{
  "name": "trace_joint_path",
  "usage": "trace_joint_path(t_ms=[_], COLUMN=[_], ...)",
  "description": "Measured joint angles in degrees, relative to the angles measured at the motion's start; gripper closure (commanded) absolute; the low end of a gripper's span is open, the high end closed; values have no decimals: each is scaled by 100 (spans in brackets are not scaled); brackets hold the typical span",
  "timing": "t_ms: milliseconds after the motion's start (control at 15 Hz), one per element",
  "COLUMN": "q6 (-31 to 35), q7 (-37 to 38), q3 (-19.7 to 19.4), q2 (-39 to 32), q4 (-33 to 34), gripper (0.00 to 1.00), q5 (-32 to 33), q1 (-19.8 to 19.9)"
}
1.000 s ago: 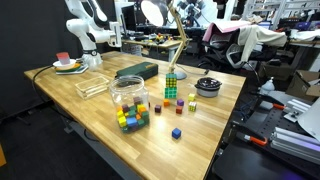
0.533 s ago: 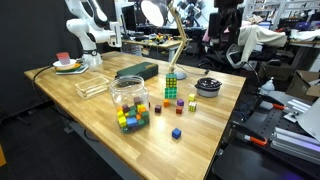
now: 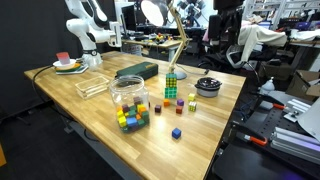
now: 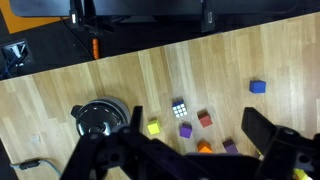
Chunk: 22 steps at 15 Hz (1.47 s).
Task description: Pick up the red cube and place it on top of the stacked Rubik's cubes
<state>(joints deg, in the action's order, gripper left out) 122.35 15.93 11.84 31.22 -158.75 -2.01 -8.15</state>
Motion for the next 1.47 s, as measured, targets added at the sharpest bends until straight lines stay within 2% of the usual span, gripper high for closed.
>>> trace_joint_path(t_ms=[267, 467, 667, 800, 1267, 1467], q6=[456, 1165, 1871, 1924, 1906, 2090], q7=[-220, -454, -471, -467, -467, -326], q3=[17, 64, 143, 144, 145, 144], q2=[-291, -919, -1623, -1789, -1670, -1759], q4=[-53, -87, -76, -43, -46, -39], gripper=[0, 0, 0, 0, 0, 0], q5=[-38, -117, -101, -100, -100, -103], q1=[-162, -440, -535, -533, -535, -525])
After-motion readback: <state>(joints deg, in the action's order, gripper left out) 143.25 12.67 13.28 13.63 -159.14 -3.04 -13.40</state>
